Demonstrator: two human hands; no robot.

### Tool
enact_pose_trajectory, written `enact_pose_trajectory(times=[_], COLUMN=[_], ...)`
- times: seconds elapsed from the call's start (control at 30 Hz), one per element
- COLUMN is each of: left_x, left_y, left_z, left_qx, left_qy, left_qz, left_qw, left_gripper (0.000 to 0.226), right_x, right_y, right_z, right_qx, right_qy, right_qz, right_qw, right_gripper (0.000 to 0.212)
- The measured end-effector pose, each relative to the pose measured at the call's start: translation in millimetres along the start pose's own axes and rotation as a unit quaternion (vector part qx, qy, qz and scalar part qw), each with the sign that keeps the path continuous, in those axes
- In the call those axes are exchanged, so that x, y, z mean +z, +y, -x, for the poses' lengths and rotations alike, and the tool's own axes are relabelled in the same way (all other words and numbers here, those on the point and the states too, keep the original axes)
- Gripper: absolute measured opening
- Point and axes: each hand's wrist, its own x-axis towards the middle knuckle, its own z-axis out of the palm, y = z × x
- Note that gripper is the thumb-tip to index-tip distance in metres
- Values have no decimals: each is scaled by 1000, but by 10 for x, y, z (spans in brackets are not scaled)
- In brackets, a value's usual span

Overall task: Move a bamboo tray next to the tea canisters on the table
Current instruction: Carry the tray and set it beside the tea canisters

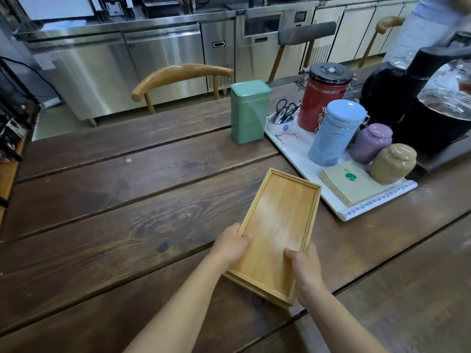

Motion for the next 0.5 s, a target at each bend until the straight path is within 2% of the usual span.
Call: enact_pose_trajectory(times=[0.07,0.17,0.3,0.4,0.5], left_x=[17,125,245,225,160], left_y=[-17,-92,-274,-382,-384], left_z=[-12,43,286,425,438], left_qx=[-17,-36,-65,-74,-61], left_qy=[3,56,128,129,117], left_qz=[36,48,103,130,144], left_qw=[999,997,984,980,981], left_gripper=[37,36,34,33,37], right_x=[-13,-55,-116,-124,-110], right_y=[14,-9,-60,-103,-138], right_z=[-15,-48,-106,-141,-162], right_qx=[1,-12,-26,-30,-39], right_qy=[-4,-33,-118,-171,-186], right_qz=[14,37,110,152,166], right_qw=[1000,999,986,973,968], right_gripper=[43,44,44,42,38])
